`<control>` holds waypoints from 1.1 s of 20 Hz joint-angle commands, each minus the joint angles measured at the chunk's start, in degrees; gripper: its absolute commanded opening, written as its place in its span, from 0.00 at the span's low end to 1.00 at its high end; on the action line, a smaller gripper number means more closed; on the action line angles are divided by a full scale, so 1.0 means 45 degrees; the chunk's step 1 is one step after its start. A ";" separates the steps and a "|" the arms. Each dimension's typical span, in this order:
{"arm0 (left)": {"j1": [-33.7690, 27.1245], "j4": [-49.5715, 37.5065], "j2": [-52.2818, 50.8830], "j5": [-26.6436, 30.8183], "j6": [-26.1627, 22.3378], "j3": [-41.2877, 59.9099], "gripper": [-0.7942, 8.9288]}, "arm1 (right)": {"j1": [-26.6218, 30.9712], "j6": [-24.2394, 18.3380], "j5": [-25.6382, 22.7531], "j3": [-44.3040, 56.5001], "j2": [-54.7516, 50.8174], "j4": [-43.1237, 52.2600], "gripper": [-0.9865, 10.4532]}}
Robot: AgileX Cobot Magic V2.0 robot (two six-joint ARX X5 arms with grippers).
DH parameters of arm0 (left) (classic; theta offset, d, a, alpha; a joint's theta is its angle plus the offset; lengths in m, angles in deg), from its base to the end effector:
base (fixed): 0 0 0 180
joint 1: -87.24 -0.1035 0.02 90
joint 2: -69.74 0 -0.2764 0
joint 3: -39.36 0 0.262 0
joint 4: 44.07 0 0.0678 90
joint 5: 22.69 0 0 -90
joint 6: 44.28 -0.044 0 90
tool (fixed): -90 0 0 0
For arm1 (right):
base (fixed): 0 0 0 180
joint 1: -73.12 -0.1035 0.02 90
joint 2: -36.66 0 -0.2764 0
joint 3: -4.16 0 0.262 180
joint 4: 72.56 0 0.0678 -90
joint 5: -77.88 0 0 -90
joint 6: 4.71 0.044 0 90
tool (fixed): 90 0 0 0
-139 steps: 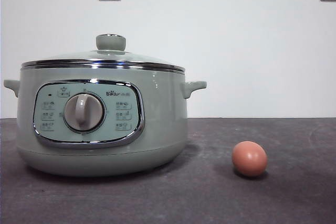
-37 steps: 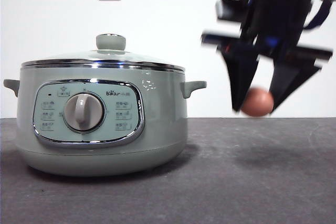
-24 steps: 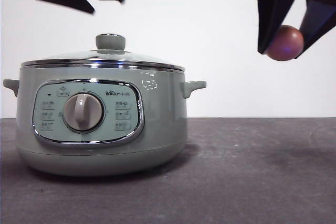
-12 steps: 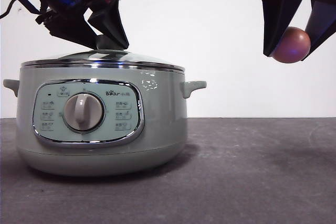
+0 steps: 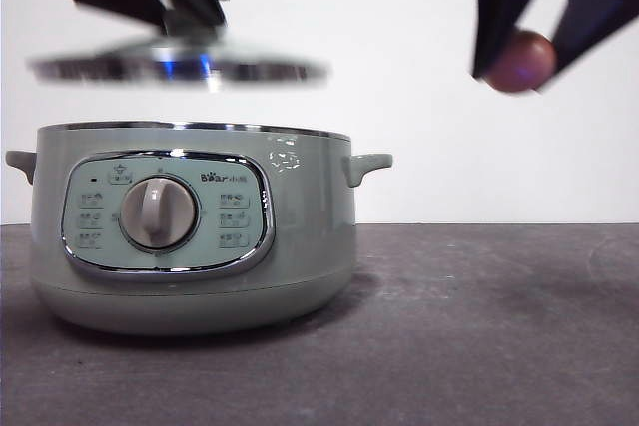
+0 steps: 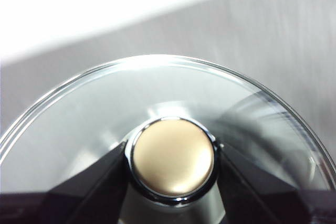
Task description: Pick up the egg,open the lid,put the egg in the pot,close the lid
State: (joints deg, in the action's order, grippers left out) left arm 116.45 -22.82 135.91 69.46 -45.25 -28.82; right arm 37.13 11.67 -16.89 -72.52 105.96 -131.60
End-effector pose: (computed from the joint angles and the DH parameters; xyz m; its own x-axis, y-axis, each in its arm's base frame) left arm 0.2414 -0.1331 0.3287 0.8418 -0.4277 -0.3293 0.4616 0.8867 0.0283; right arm 0.2056 0.1448 0.3081 0.5490 0.2960 -0.7816 -0.3428 0.9327 0.1124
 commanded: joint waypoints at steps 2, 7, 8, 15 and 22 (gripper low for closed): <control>-0.0010 -0.0597 -0.2064 0.0680 -0.0189 -0.0141 0.07 | -0.0049 -0.0738 0.2098 -0.0597 0.0015 0.1554 0.08; -0.0010 -0.0063 -0.5226 0.1399 -0.0185 -0.0146 0.07 | -0.0816 -0.1107 0.2754 -0.2103 0.1122 0.2681 0.08; -0.0010 0.0170 -0.5731 0.1690 -0.0189 -0.0146 0.07 | -0.0937 -0.1341 0.2764 -0.2633 0.1574 0.2531 0.08; -0.0005 0.1831 -0.8354 0.3220 -0.0180 -0.0151 0.07 | -0.1695 -0.2919 0.2749 -0.7422 0.6105 0.0214 0.08; -0.0005 0.2739 -0.8597 0.3206 -0.0170 -0.0325 0.07 | -0.2691 -0.4595 0.1545 -0.9957 1.0457 -0.0500 0.08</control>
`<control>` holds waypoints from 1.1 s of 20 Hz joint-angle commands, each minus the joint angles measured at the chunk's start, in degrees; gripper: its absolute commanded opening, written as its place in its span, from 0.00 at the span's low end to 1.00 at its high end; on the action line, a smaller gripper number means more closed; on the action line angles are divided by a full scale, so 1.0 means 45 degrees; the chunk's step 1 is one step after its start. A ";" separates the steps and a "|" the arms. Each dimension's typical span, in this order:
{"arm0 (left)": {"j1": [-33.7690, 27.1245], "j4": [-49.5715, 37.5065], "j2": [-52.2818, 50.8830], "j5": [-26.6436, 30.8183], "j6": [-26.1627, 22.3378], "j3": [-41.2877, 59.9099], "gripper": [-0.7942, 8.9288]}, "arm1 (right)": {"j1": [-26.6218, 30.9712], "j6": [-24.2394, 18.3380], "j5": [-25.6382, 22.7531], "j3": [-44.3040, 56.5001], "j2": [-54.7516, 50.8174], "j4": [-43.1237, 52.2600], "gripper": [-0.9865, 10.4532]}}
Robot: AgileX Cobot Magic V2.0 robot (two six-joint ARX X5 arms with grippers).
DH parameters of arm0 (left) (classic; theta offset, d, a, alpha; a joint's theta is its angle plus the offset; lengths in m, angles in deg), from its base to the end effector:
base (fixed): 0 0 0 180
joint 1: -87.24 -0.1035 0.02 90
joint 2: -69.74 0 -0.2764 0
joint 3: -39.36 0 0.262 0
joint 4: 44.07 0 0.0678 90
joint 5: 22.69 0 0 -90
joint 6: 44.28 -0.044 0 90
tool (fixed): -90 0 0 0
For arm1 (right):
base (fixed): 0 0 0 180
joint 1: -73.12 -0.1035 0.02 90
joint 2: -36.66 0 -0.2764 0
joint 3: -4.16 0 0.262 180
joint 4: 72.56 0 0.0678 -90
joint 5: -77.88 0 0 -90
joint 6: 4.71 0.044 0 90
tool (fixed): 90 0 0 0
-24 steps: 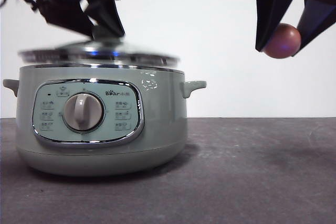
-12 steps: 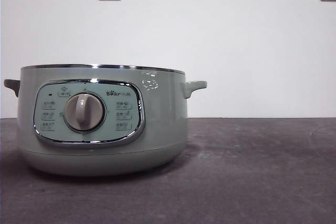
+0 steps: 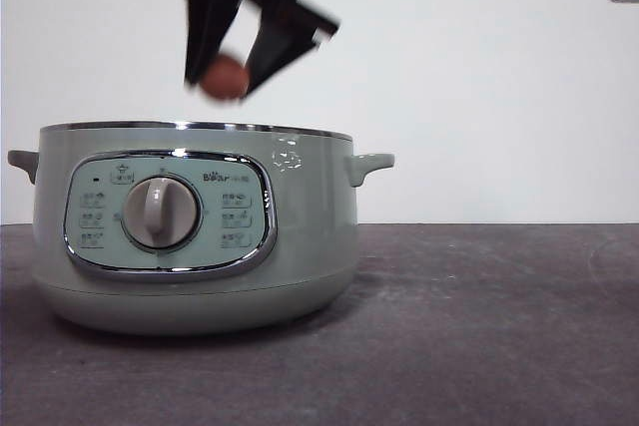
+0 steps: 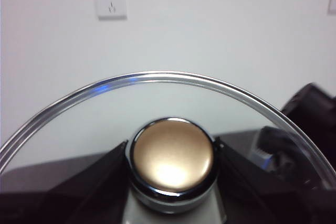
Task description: Pick up the egg,open the lid,put the egg in the pot,close the lid
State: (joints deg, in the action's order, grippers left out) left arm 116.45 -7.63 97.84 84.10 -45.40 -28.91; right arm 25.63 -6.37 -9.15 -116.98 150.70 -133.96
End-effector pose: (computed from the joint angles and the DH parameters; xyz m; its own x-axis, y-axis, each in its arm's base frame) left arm 0.0813 -0.0309 0.4098 0.9748 -0.2141 0.0623 0.2145 0.9767 0.0007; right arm 0.3077 0.3390 0.2976 0.3556 0.4646 -0.8110 -0.7722 0.6349 0.0252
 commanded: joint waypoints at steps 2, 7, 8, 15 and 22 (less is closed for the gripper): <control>-0.0005 -0.0563 -0.0136 -0.0039 -0.0141 -0.0306 0.07 | -0.0199 -0.0767 -0.0291 -0.0078 0.1224 0.0121 0.08; -0.0005 -0.0160 -0.0131 -0.0044 -0.0136 -0.0306 0.07 | -0.0238 -0.1336 -0.1064 -0.0078 0.2336 0.0355 0.08; -0.0005 -0.0136 -0.0131 -0.0044 -0.0136 -0.0306 0.07 | -0.0238 -0.1404 -0.1044 -0.0078 0.2419 0.0573 0.08; -0.0005 -0.0112 -0.0121 -0.0044 -0.0136 -0.0306 0.07 | -0.0243 -0.1559 -0.0641 -0.0073 0.2900 0.0583 0.09; -0.0005 -0.0063 -0.0112 -0.0034 -0.0136 -0.0306 0.07 | -0.0267 -0.1171 -0.0758 -0.0078 0.2895 0.0593 0.42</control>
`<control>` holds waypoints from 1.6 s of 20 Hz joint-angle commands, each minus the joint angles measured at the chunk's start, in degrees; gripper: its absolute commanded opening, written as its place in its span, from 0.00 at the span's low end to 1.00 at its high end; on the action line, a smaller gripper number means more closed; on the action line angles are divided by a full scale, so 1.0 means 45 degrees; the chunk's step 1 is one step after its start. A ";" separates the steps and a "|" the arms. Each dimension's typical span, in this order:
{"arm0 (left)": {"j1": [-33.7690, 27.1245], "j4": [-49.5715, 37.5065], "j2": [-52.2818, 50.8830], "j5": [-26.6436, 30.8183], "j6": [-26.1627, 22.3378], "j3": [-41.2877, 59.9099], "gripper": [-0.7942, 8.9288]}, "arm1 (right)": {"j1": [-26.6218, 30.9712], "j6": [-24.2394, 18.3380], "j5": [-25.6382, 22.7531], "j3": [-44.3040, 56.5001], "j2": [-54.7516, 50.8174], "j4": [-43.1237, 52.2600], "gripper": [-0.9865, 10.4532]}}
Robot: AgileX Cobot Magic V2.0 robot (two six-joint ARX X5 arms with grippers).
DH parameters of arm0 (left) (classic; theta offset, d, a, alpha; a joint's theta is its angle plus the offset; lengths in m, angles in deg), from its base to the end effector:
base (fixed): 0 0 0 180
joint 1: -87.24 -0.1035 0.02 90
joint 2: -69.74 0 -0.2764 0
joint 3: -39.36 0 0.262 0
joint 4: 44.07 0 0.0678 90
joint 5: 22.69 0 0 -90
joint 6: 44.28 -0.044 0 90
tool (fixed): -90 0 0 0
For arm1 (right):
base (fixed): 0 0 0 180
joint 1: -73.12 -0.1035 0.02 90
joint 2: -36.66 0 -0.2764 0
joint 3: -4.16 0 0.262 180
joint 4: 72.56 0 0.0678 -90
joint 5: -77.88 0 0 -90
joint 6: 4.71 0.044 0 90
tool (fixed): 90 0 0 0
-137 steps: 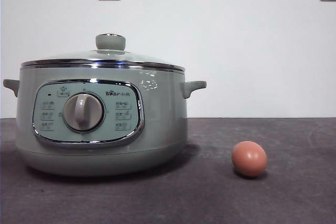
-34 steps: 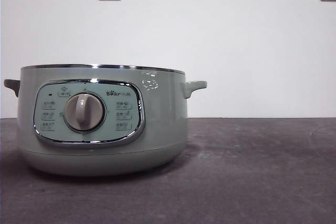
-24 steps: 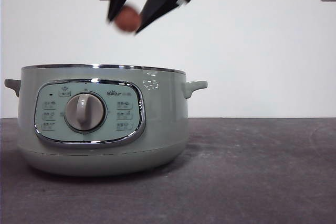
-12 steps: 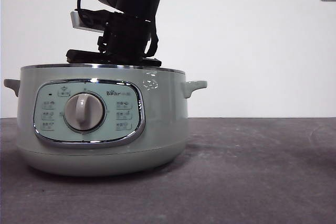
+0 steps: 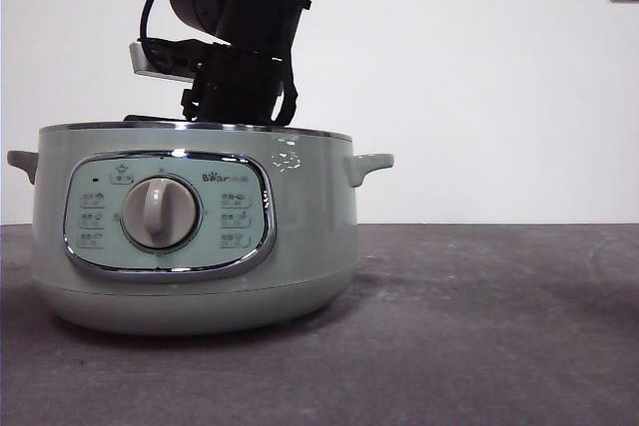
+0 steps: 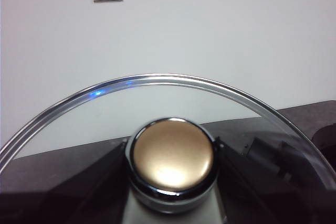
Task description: Pick up the egg,open the lid,put the egg in the pot,close the lid
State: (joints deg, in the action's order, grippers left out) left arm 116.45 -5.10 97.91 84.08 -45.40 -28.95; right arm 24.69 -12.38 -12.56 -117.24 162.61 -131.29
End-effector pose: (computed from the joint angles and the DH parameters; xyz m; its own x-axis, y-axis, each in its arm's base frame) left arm 0.0817 -0.0311 0.4051 0.9763 -0.2153 0.0196 0.2151 0.9765 0.0137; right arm 0.3278 0.3691 0.2066 0.3041 0.3313 -0.8932 -0.8183 0.5709 -0.0668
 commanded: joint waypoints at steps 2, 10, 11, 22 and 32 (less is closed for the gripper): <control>-0.0005 -0.0617 -0.0126 -0.0024 -0.0141 -0.0296 0.07 | -0.0053 0.0253 0.0015 -0.0019 0.0146 -0.0058 0.42; -0.0005 -0.0554 0.0175 0.0262 -0.0112 -0.0296 0.07 | 0.0262 0.0738 -0.0379 -0.0019 -0.2618 -0.2341 0.41; -0.0005 -0.0559 0.0452 0.0233 -0.0092 -0.0296 0.07 | 0.0471 0.0840 -0.0714 -0.0019 -0.3201 -0.2701 0.41; 0.0044 -0.2215 0.6135 -0.2871 0.1035 -0.0296 0.07 | 0.1773 0.1860 -0.1681 -0.0019 -0.9525 -0.3842 0.41; 0.0432 -0.3983 0.9107 -0.3143 0.1345 -0.0296 0.07 | 0.1778 0.2171 -0.1705 -0.0019 -1.0579 -0.5003 0.41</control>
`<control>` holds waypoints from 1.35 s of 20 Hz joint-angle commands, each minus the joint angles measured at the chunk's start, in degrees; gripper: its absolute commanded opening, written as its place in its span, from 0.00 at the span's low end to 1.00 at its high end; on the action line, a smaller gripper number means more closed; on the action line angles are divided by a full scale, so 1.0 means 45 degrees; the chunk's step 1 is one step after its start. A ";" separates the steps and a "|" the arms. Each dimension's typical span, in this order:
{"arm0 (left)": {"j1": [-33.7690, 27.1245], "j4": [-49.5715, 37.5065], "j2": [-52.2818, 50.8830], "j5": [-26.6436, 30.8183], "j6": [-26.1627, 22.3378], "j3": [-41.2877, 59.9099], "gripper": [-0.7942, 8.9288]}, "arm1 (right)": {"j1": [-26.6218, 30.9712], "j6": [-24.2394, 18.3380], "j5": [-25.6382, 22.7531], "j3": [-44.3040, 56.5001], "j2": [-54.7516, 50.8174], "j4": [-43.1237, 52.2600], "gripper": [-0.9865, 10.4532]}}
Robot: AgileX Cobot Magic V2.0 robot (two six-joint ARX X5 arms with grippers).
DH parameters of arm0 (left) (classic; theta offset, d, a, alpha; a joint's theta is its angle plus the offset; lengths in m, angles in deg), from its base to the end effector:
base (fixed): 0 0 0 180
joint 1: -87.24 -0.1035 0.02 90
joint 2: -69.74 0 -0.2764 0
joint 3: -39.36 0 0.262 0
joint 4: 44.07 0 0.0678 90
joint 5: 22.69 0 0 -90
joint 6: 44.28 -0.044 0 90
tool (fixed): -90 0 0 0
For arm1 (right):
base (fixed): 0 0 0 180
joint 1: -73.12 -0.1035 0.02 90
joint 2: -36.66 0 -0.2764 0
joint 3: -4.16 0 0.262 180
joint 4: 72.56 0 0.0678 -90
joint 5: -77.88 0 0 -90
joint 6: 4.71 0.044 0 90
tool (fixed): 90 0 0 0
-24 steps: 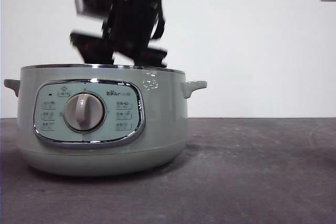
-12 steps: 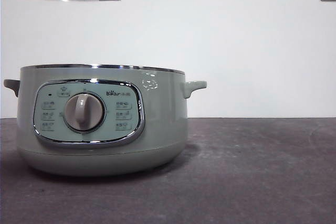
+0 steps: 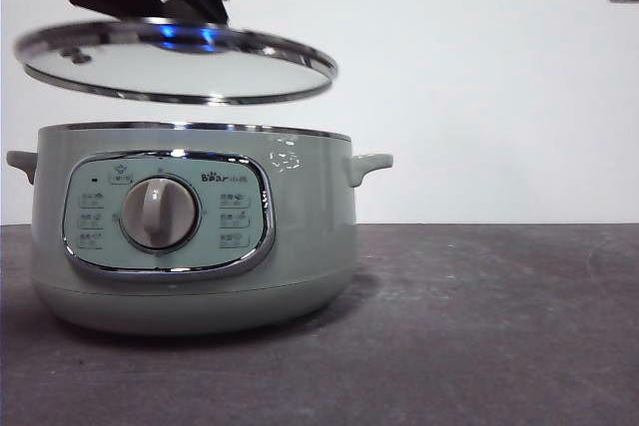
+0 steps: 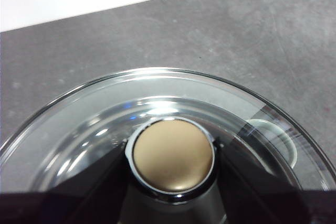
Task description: Pick up the egg,open the lid,put the egg in the pot,close the lid
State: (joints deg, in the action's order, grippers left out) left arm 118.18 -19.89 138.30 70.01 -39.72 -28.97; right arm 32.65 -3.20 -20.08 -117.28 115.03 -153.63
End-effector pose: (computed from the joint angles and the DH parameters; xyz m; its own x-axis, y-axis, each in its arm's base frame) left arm 0.2436 -0.1436 0.3135 0.8044 -0.4273 -0.4128 0.4471 0.8929 -0.0530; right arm 0.1892 0.1534 0.4846 0.6836 0.4012 -0.6097 -0.5472 0.8345 -0.0645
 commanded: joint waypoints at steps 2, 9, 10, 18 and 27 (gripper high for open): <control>0.0049 -0.0743 0.0597 -0.0015 0.0087 -0.0291 0.07 | 0.0010 0.0131 -0.0034 -0.0010 -0.0005 -0.0194 0.41; 0.0049 -0.0607 0.1593 -0.0005 0.0083 -0.0291 0.07 | 0.0005 0.0121 -0.0034 -0.0010 -0.0005 -0.0282 0.41; 0.0049 -0.0559 0.1627 -0.0005 0.0083 -0.0291 0.07 | 0.0005 0.0126 -0.0034 -0.0010 -0.0005 -0.0282 0.41; 0.0049 0.0899 0.1637 0.0039 -0.0015 -0.0291 0.08 | 0.0005 0.0121 -0.0034 -0.0010 -0.0005 -0.0282 0.41; 0.0024 -0.0563 0.1603 0.0039 -0.0024 -0.0296 0.50 | 0.0005 0.0126 -0.0034 -0.0010 -0.0005 -0.0287 0.41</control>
State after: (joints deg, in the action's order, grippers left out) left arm 118.33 -22.19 145.58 69.92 -39.74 -30.26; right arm 32.65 -3.15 -20.10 -117.28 115.01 -155.16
